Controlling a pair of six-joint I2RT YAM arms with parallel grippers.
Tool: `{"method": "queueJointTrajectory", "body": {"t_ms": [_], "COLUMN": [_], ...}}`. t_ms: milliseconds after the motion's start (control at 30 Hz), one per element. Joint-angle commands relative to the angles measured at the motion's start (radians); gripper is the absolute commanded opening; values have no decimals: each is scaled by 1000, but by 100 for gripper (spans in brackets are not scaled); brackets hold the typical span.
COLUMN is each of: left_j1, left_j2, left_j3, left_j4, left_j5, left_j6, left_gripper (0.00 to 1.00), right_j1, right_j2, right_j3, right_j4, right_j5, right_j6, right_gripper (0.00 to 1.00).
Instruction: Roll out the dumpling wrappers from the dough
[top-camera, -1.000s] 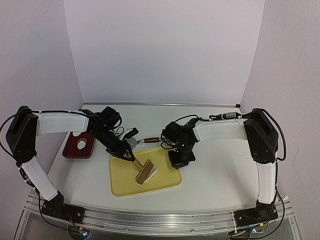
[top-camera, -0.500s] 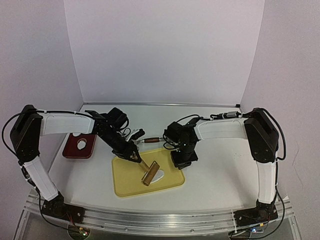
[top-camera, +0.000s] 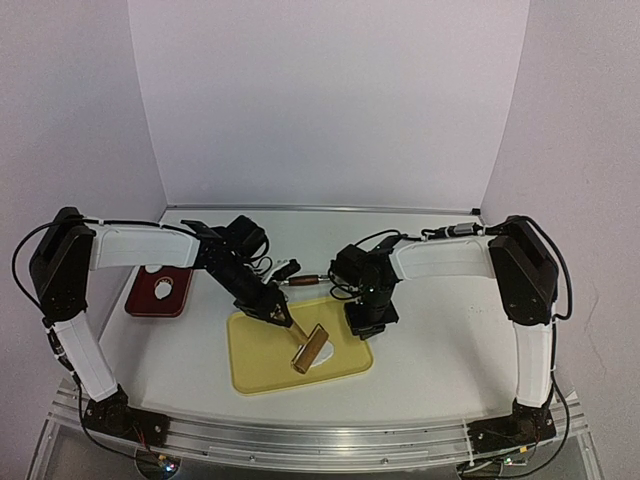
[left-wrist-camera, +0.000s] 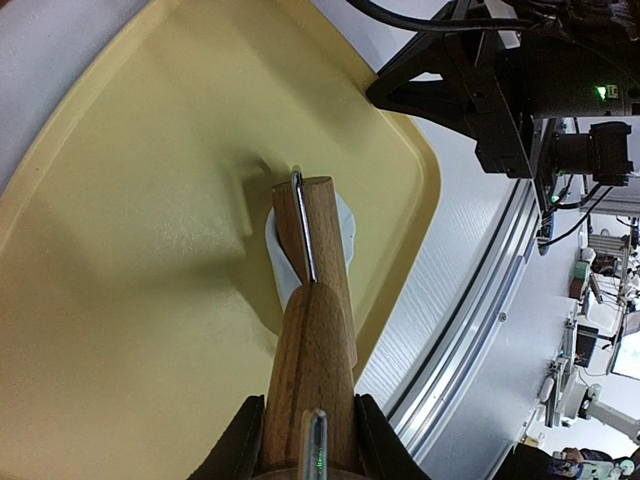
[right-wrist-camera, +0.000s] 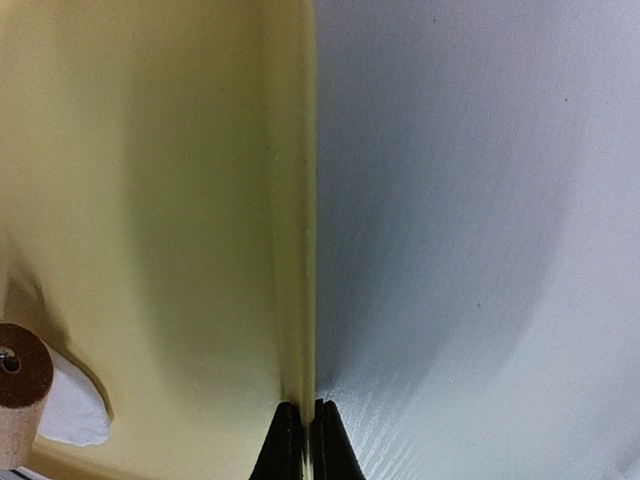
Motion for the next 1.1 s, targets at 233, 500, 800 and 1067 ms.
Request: {"method": "queueJointTrajectory", "body": {"t_ms": [233,500,800,1067], "left_j1": [-71,-91,-110,-139], "left_j2": [172,196,224,248], "left_j3": [-46,-14,21,66], "left_j4": [-80,-86,-95,-100], "left_j5": [-331,-330,-338,-335], "left_j6": [1,-5,-10,-23], "left_gripper": [0,0,0,0], "right_j1": [6,7,7,7], "right_j2": [-80,-85,-87,-83], "right_j3": [-11,-19,-24,-24], "right_j4": [29,30,33,36], "right_j5": [19,17,15,15], "right_j6": [25,31,35,38], "right_gripper": [0,0,0,0]}}
